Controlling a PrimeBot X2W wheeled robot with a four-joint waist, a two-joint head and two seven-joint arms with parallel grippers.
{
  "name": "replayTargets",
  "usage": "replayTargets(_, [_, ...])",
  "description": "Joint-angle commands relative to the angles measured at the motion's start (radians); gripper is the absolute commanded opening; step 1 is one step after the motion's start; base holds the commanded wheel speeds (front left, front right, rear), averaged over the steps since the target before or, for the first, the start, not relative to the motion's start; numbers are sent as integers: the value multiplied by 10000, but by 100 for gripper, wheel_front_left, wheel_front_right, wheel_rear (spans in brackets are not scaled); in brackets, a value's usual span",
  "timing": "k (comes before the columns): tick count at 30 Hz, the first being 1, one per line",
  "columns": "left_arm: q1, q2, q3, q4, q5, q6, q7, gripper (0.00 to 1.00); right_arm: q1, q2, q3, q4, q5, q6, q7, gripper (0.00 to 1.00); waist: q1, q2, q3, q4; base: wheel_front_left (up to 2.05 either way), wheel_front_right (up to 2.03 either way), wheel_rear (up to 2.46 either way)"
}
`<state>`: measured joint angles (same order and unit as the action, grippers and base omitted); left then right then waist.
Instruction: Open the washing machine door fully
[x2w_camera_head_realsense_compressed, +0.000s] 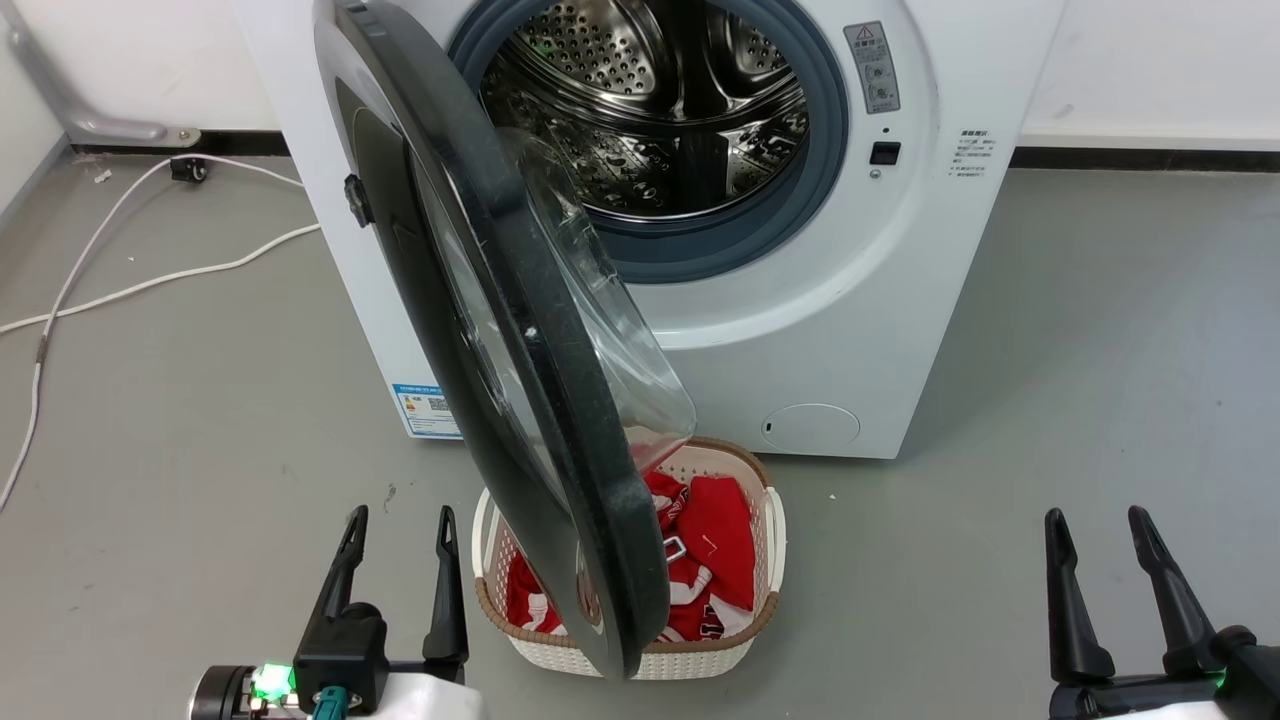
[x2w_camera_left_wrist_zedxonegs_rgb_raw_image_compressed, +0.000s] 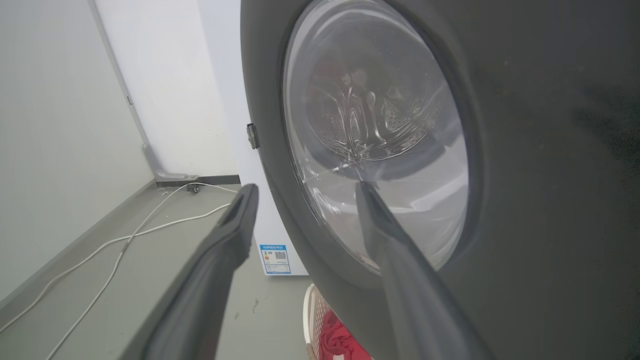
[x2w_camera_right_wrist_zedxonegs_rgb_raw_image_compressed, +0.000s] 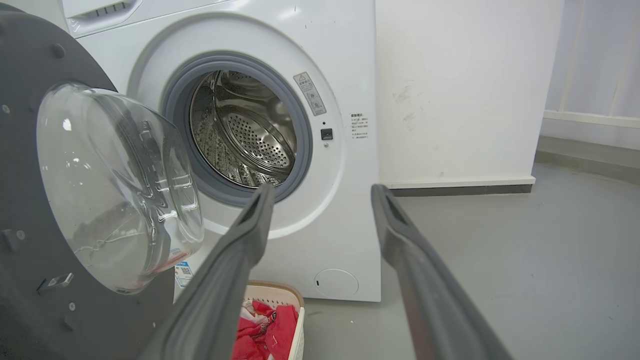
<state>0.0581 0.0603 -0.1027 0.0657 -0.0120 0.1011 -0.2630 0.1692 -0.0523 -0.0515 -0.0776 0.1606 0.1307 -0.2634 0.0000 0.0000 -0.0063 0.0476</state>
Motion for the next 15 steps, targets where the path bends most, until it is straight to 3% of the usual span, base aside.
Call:
replayTargets(1, [116, 11, -21, -50, 52, 65, -28, 100, 161, 37, -8, 15, 80, 1, -17, 100, 0, 0, -6, 4, 0, 0, 0])
replayTargets(8, [135, 26, 8, -54, 37, 101, -28, 100, 172, 37, -46, 15, 74, 1, -17, 100, 0, 0, -21, -16, 0, 0, 0])
replayTargets(9, [130, 24, -1, -52, 11, 71, -28, 89, 166, 37, -28, 20, 60, 0, -17, 100, 0, 0, -24, -18, 0, 0, 0])
replayTargets(10, [121, 23, 16, -66, -4, 67, -28, 42, 161, 37, -12, 30, 51, 1, -17, 100, 0, 0, -30, -18, 0, 0, 0])
replayTargets(11, [122, 23, 29, -74, -16, 71, -28, 12, 154, 37, -5, 35, 53, 1, -17, 100, 0, 0, -36, -21, 0, 0, 0])
replayTargets(12, [131, 22, 37, -76, -20, 80, -27, 0, 149, 37, 5, 37, 58, 0, -17, 100, 0, 0, -41, -23, 0, 0, 0])
replayTargets(15, [132, 20, 77, -97, -74, 45, -27, 0, 137, 37, 25, 34, 74, 1, -17, 100, 0, 0, -49, -30, 0, 0, 0])
